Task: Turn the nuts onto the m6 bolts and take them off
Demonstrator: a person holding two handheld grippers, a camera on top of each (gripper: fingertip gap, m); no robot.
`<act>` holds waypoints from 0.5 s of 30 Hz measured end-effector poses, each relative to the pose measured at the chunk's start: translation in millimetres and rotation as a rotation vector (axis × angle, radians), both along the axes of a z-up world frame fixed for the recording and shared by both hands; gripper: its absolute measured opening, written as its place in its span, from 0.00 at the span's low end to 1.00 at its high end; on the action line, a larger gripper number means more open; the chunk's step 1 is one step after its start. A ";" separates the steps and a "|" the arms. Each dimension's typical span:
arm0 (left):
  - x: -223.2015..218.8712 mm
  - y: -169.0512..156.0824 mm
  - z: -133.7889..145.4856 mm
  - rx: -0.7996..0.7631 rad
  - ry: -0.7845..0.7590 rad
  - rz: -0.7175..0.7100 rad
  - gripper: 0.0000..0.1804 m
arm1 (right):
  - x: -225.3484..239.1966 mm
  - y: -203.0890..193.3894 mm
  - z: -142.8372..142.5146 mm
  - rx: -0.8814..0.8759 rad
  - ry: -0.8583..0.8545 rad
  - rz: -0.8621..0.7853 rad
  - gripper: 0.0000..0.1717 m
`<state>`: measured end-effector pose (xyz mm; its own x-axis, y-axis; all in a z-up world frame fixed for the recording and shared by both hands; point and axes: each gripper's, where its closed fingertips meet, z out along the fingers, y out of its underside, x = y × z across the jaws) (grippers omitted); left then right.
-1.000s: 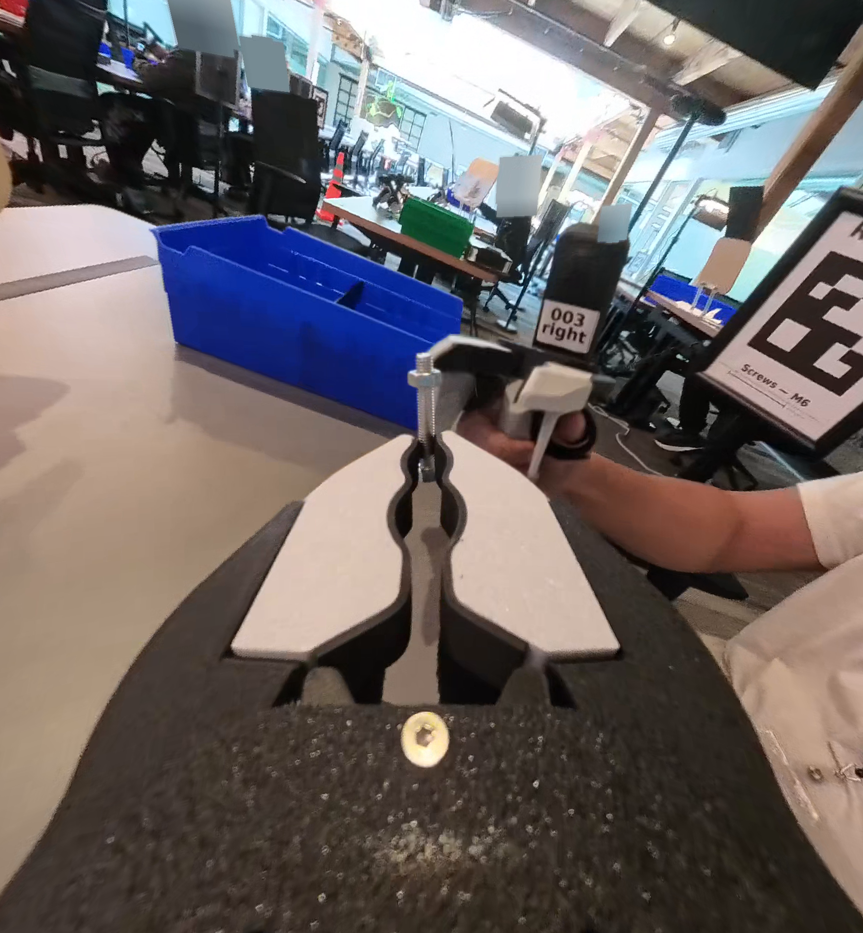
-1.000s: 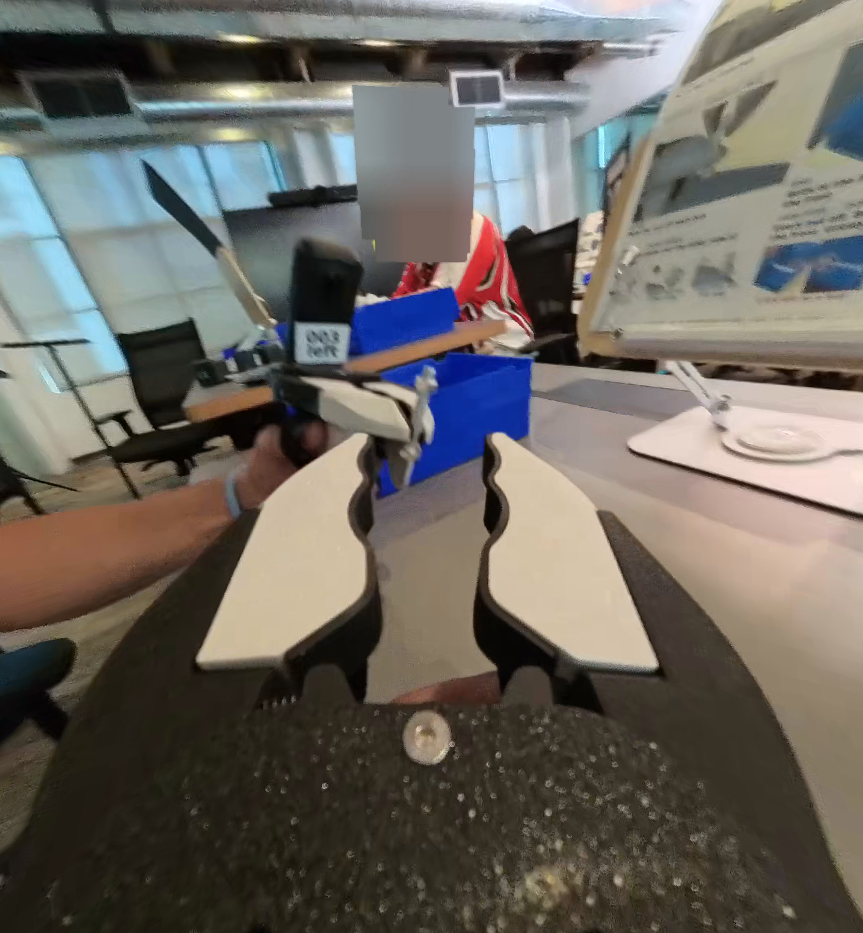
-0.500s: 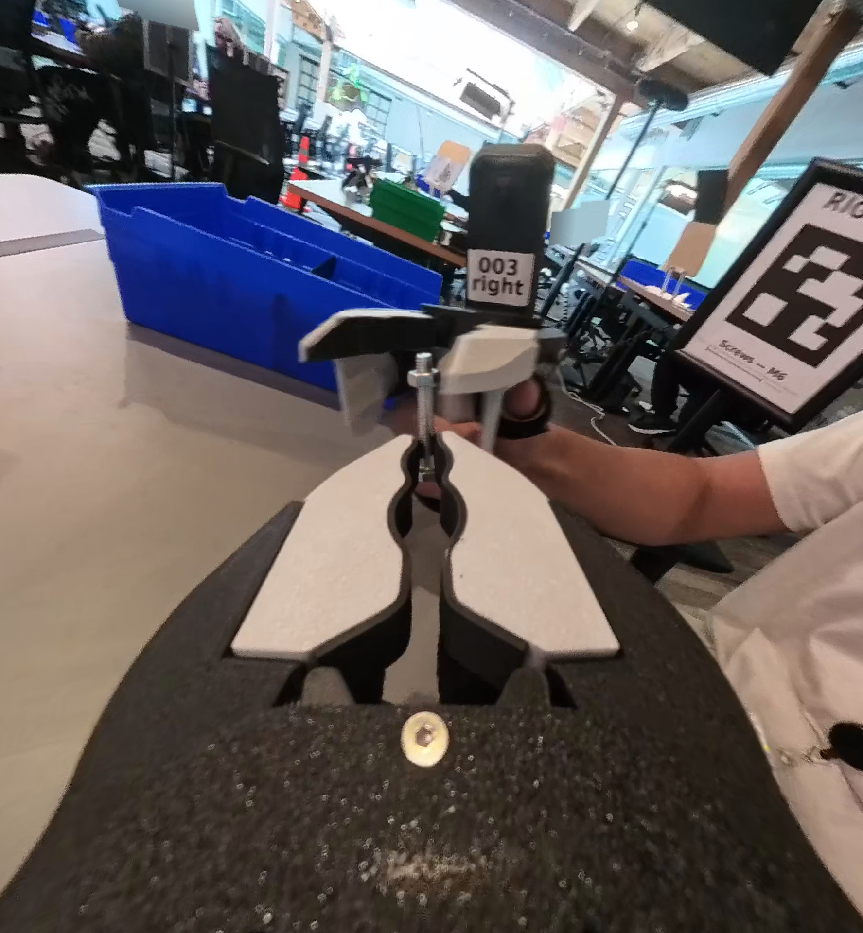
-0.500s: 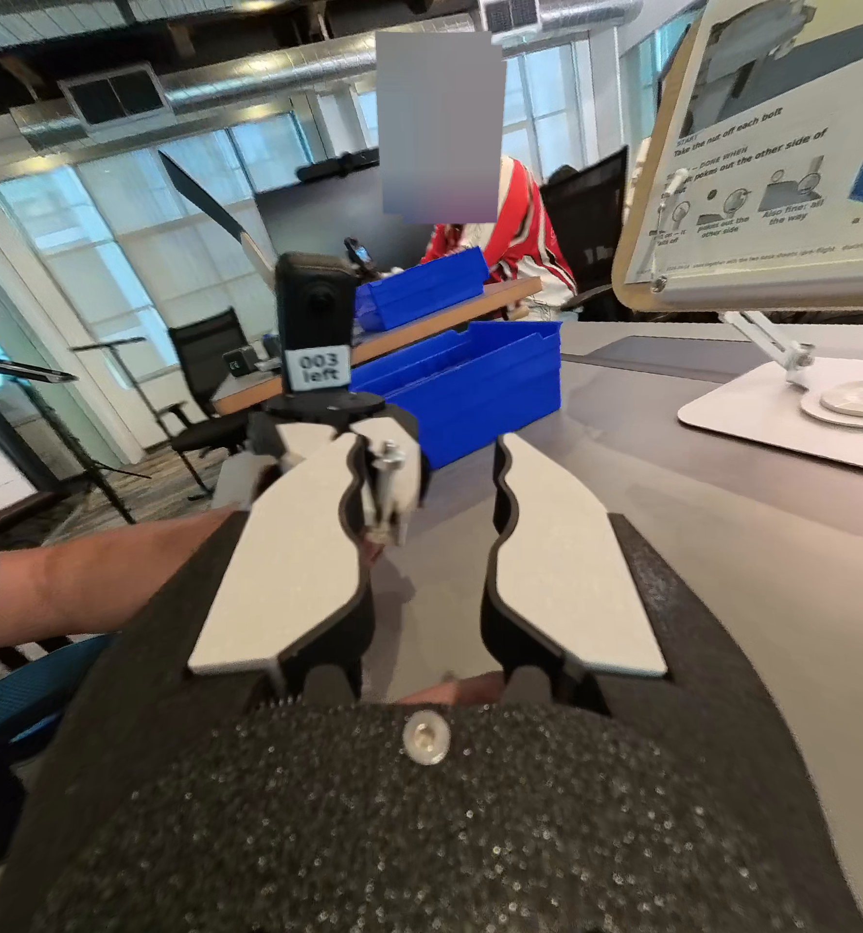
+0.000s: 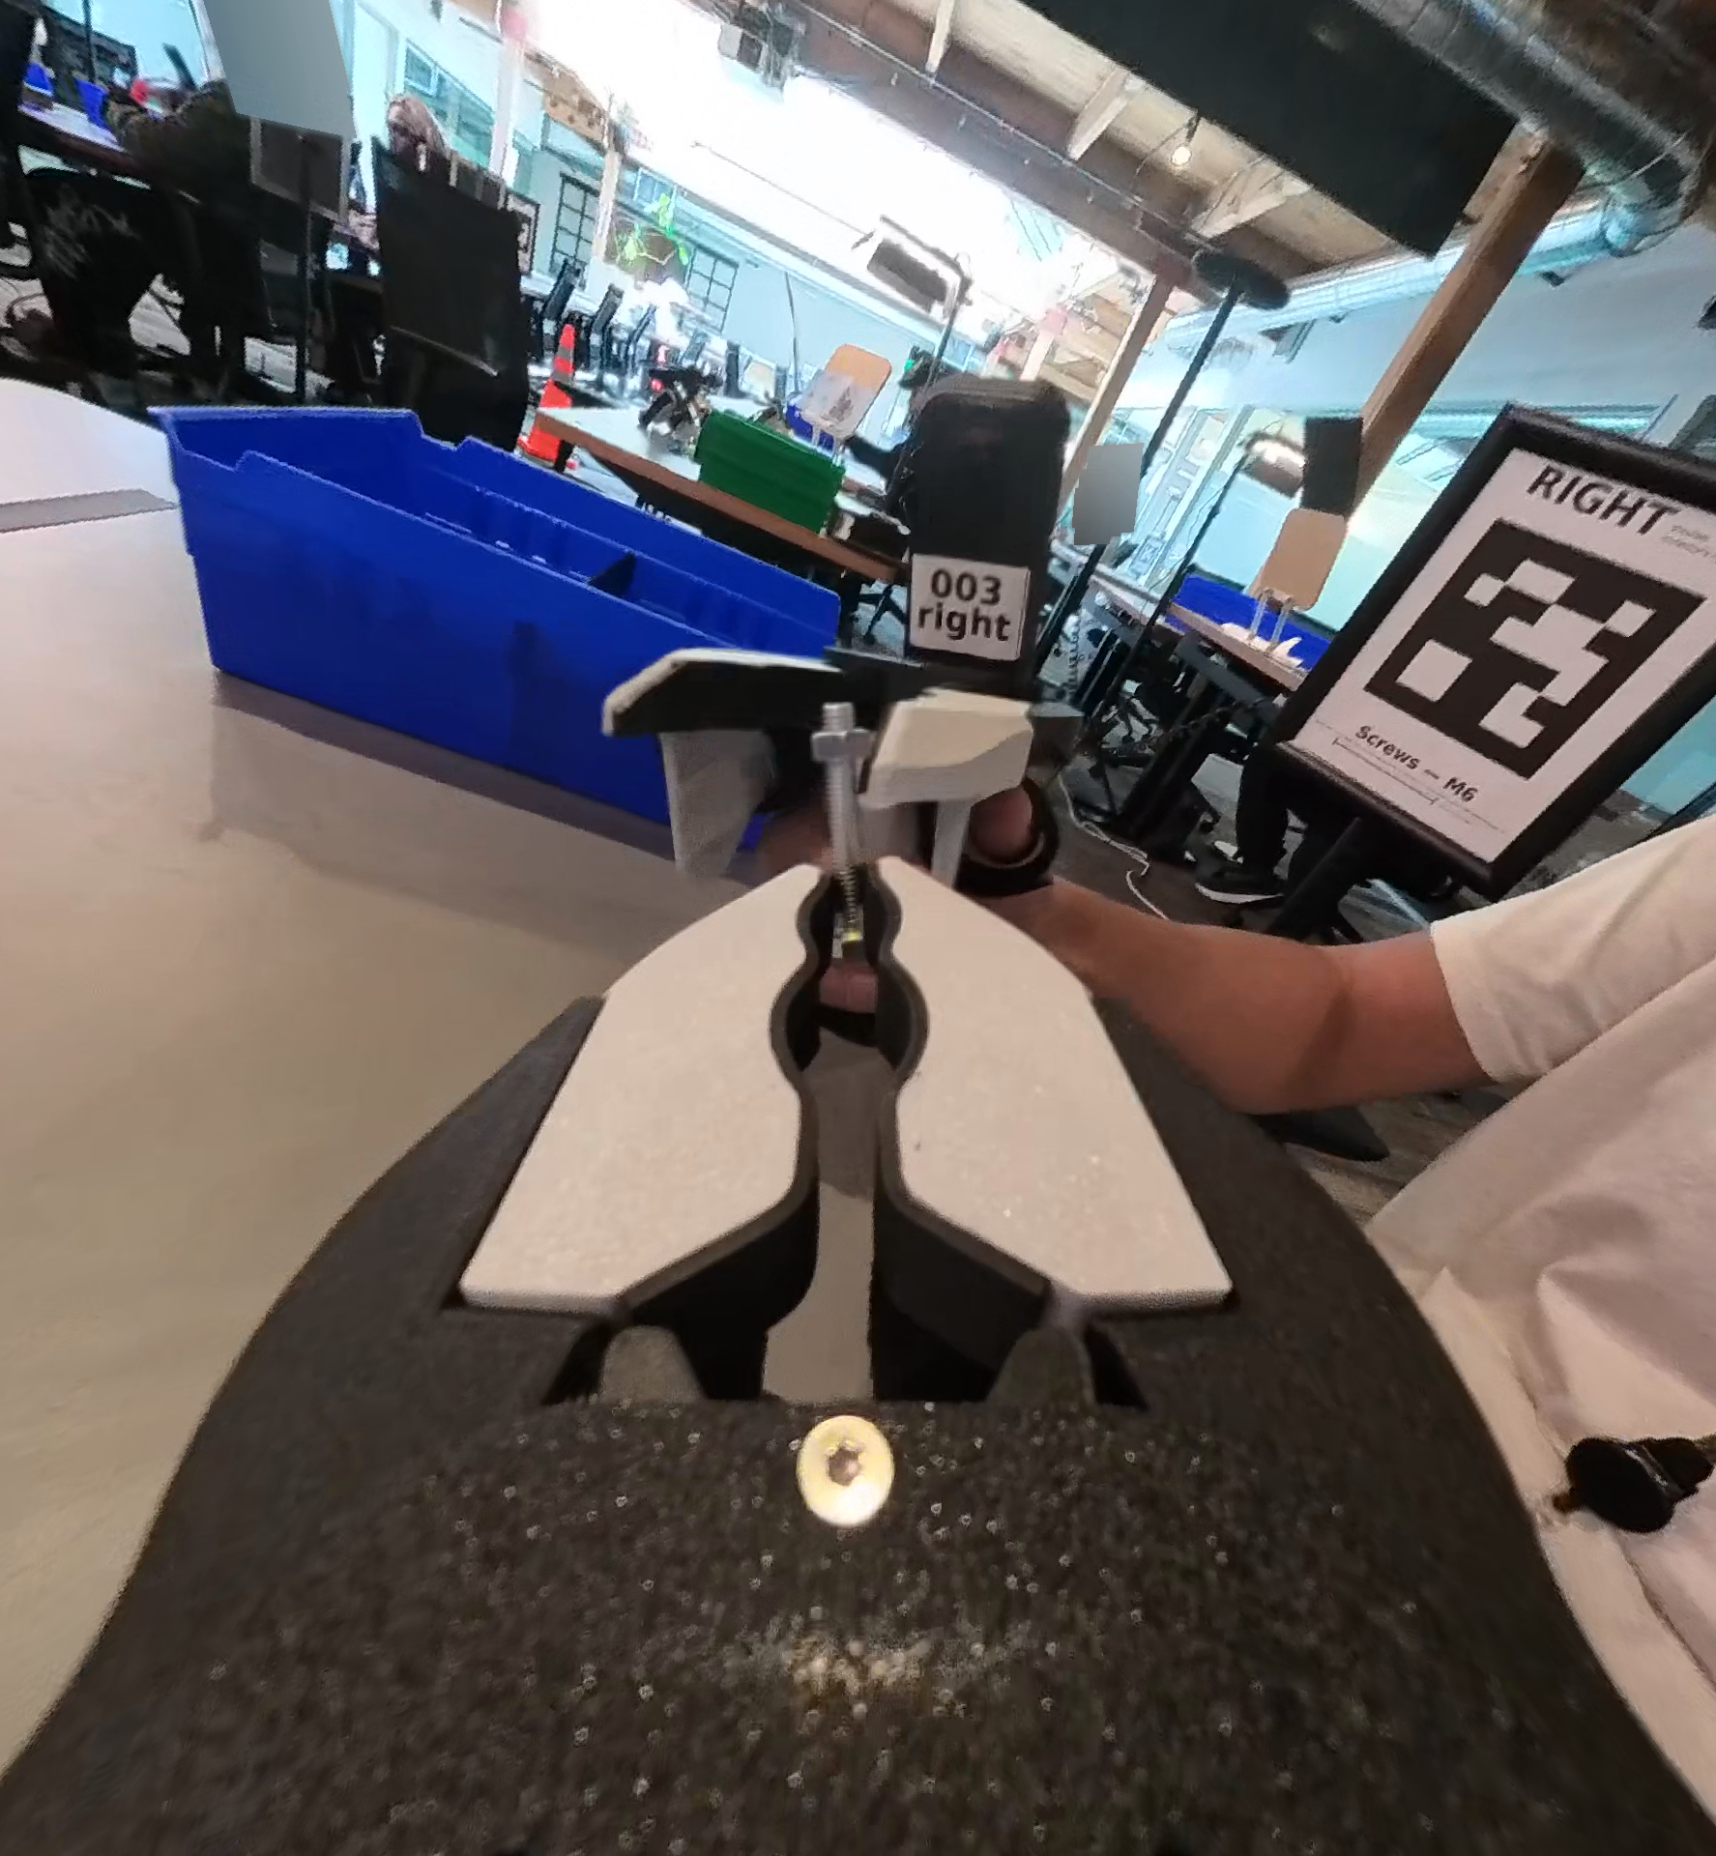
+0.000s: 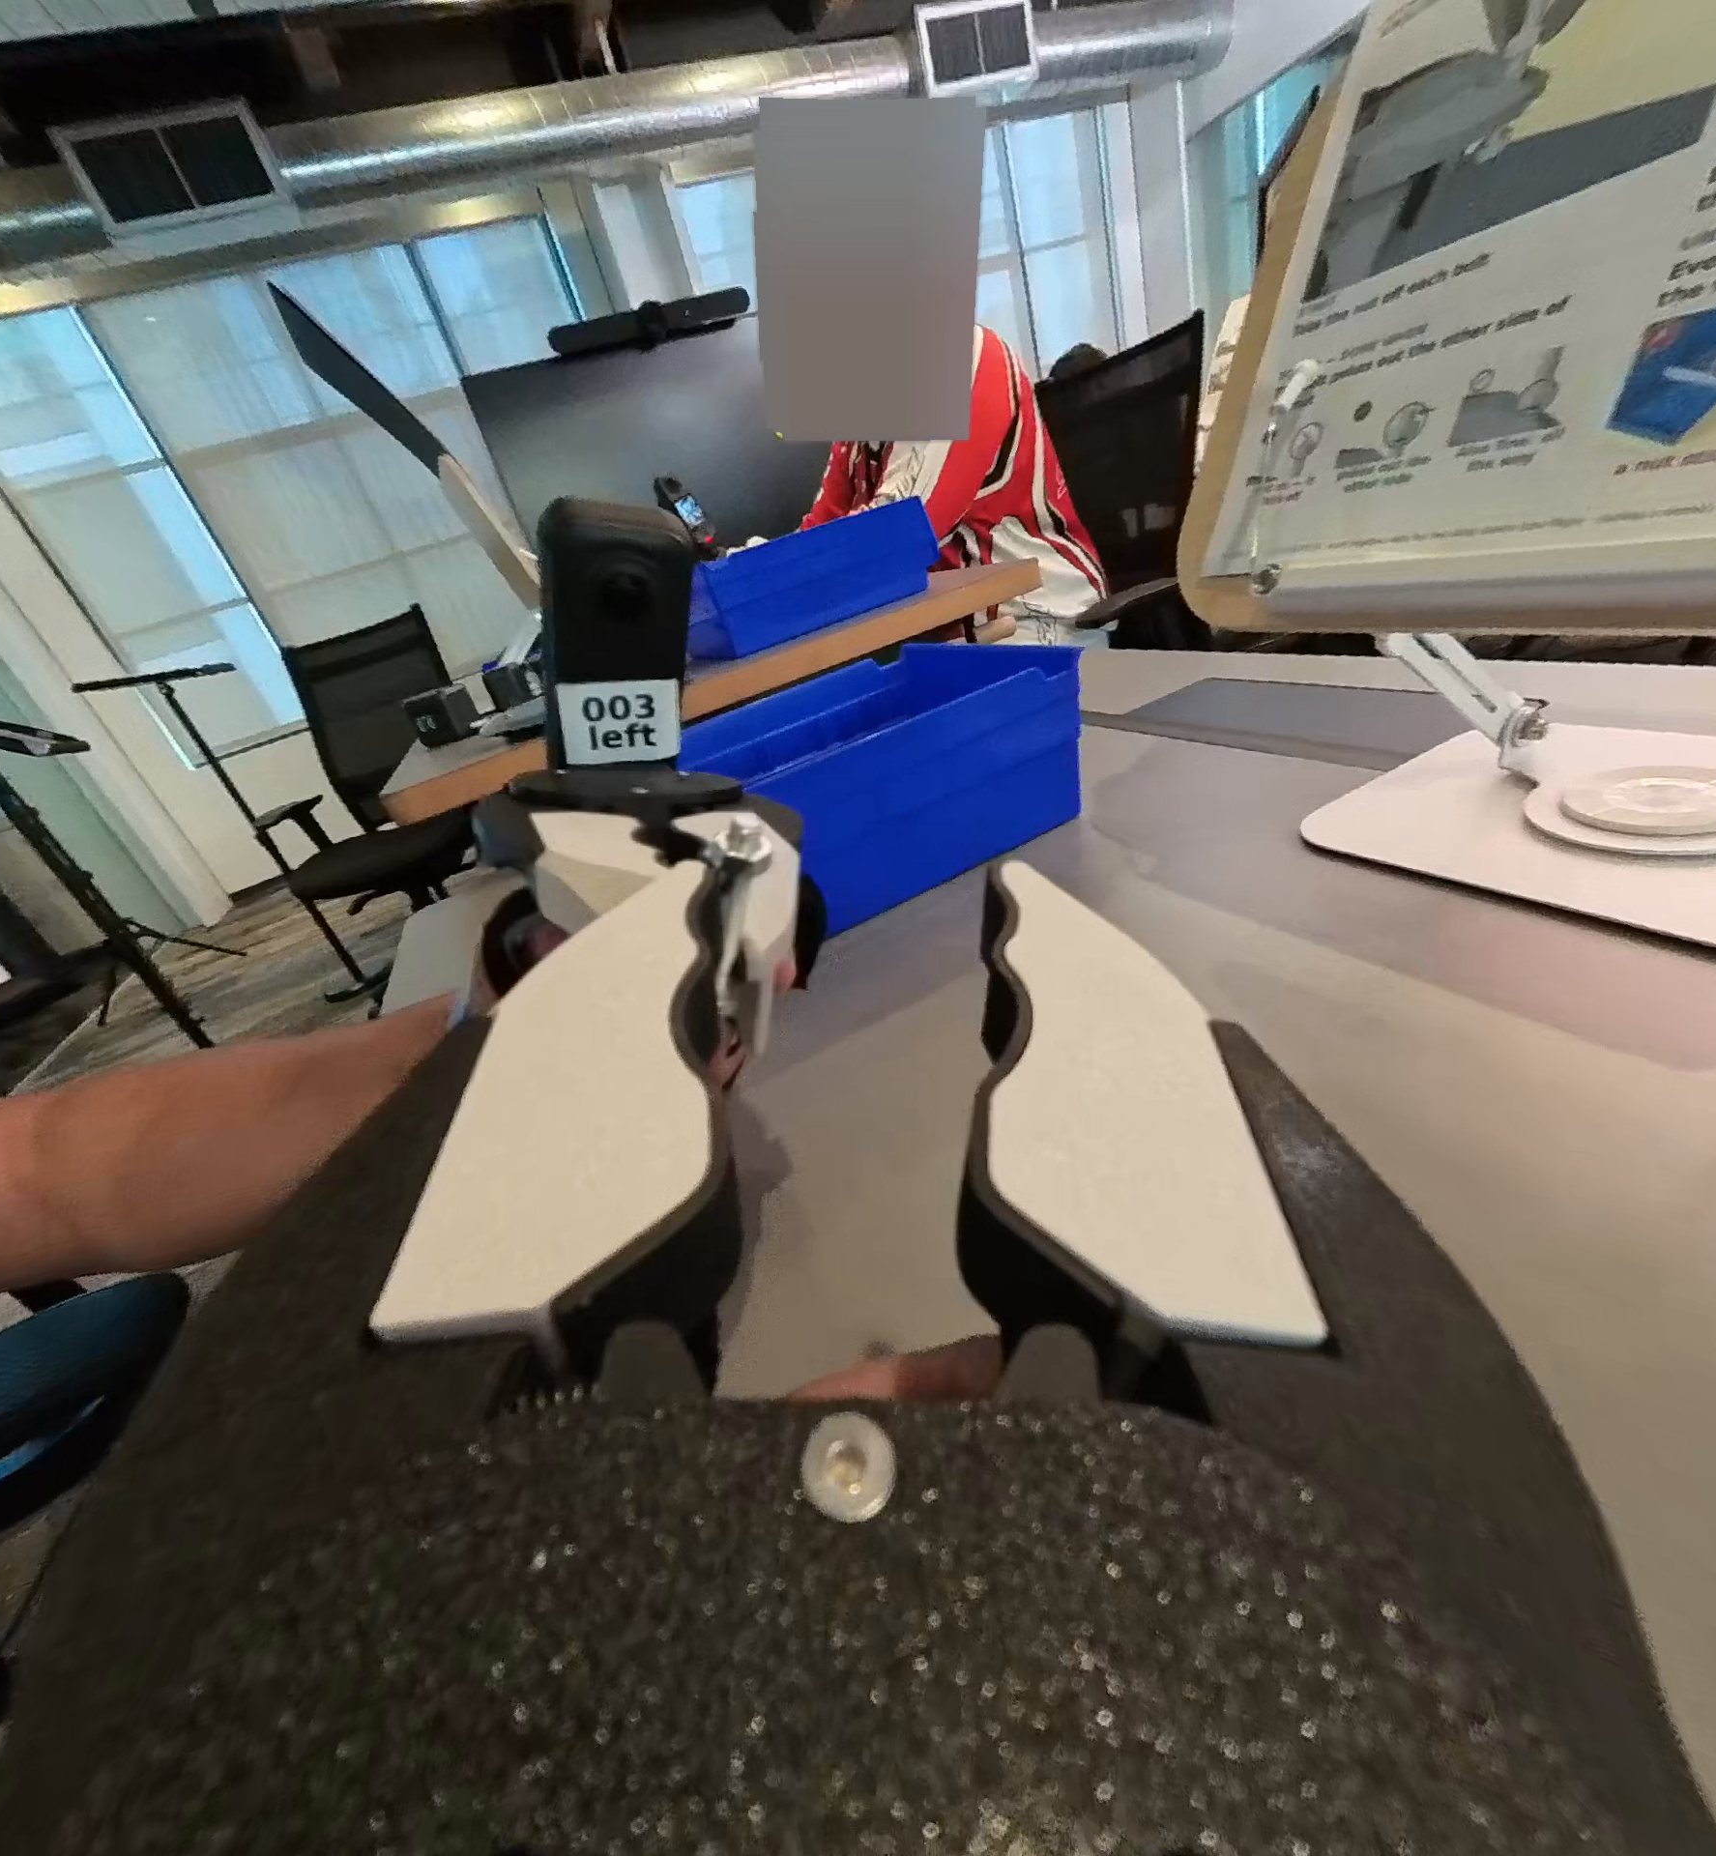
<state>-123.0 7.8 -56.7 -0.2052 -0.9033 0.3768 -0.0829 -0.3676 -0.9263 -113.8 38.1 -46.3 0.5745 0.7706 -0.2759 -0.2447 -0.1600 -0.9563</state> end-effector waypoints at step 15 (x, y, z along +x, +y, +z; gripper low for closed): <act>-2.3 -3.0 2.4 0.004 -0.014 -0.015 0.03 | 9.2 -3.6 1.5 0.011 0.003 -0.015 0.25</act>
